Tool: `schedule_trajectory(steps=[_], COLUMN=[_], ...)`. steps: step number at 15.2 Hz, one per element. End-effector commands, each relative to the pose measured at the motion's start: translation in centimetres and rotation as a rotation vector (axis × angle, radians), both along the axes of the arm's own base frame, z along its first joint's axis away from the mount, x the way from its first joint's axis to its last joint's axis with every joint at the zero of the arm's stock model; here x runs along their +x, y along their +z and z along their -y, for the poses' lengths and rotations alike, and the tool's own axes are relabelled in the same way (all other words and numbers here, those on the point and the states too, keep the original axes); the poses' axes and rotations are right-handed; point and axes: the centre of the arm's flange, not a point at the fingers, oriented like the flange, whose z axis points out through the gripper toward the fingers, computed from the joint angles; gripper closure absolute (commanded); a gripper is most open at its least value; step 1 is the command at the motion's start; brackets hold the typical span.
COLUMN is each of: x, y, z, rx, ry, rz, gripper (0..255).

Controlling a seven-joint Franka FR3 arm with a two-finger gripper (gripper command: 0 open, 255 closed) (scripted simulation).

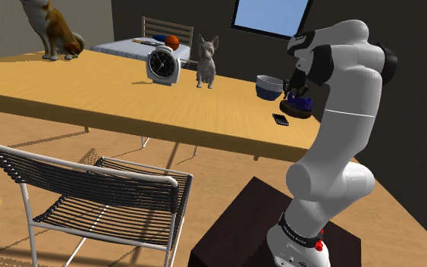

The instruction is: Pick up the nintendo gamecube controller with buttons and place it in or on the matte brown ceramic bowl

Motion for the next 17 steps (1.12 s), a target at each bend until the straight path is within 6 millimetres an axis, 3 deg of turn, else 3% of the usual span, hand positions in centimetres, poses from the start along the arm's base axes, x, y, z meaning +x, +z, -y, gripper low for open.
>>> schedule_trajectory(steps=[1,5,9,17], x=[-0.2,-0.1,-0.4,-0.4], y=[-0.3,-0.2,4.8,4.8], z=[0.1,0.0,0.2,0.2], rx=[0.004,0.004,0.004,0.004], ry=[-0.003,-0.003,-0.003,-0.003], rz=[-0.004,-0.004,-0.004,-0.004], gripper=[0,0,0,0])
